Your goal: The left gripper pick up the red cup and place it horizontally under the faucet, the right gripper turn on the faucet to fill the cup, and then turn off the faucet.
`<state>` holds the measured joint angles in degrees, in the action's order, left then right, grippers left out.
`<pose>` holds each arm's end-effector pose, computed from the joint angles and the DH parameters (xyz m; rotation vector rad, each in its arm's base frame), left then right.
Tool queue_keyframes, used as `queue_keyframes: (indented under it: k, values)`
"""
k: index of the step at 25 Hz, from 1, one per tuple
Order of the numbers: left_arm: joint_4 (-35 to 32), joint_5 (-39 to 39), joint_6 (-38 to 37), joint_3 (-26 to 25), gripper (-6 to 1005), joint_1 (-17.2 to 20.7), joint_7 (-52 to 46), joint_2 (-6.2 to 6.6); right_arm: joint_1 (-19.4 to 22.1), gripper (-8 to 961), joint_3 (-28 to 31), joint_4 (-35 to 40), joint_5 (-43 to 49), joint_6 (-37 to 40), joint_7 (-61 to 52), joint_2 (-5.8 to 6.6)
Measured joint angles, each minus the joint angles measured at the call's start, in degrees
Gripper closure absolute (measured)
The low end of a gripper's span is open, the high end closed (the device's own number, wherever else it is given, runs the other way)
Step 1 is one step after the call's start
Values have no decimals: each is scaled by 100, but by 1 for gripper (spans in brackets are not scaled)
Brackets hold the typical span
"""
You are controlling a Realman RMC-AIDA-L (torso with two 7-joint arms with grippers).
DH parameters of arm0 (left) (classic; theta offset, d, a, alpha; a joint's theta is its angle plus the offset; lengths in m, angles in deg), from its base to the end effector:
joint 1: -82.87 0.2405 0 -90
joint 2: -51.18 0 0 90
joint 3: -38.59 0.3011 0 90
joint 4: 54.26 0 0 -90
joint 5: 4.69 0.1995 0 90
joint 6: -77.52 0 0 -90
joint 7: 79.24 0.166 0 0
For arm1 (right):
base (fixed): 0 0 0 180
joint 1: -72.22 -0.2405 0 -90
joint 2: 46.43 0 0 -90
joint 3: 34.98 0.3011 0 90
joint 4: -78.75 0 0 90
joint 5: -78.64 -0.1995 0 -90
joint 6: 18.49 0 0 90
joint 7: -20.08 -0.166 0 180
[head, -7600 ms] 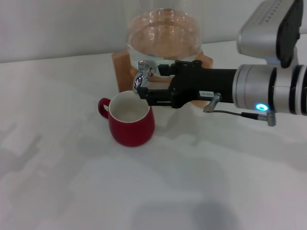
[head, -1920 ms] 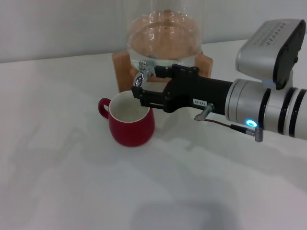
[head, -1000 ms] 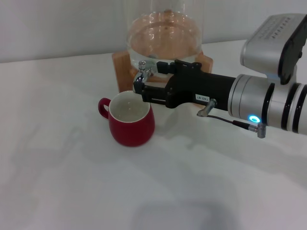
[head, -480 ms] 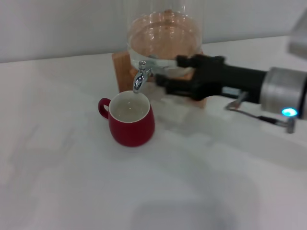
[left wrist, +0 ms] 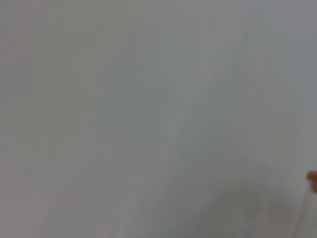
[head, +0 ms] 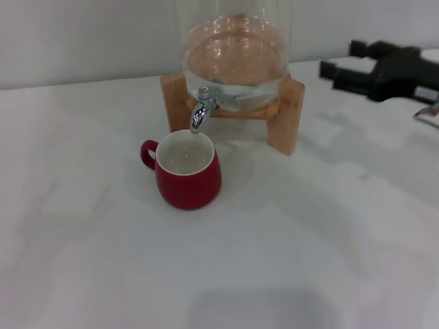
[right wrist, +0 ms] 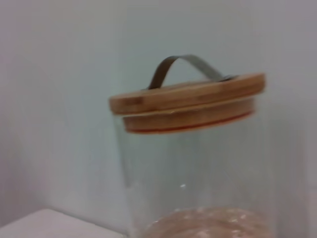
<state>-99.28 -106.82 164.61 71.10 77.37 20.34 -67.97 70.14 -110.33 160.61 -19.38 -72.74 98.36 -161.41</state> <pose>-0.3741 0.2660 0.0846 -1.8295 -0.7904 -1.0830 0.2594 0.3299 0.0544 -2.1766 0.6296 0.7574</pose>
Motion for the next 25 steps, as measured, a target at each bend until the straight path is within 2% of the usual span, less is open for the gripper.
queue_keyframes:
  k: [5,11,16,25]
  values:
    - [-49,463,8,-36,167,2,-309,19,-197,158,695,-272,98,-153,315,1]
    - [-57,487,16,-52,167,120,-388,18,-298,157,1575,-714,417,-122,385,2]
    - [-276,475,170,-53,167,295,-518,-5,-325,157,1764,-1075,425,-91,399,2]
    - [-557,487,310,-52,167,617,-817,-20,-318,157,1832,-1265,369,7,591,-6]
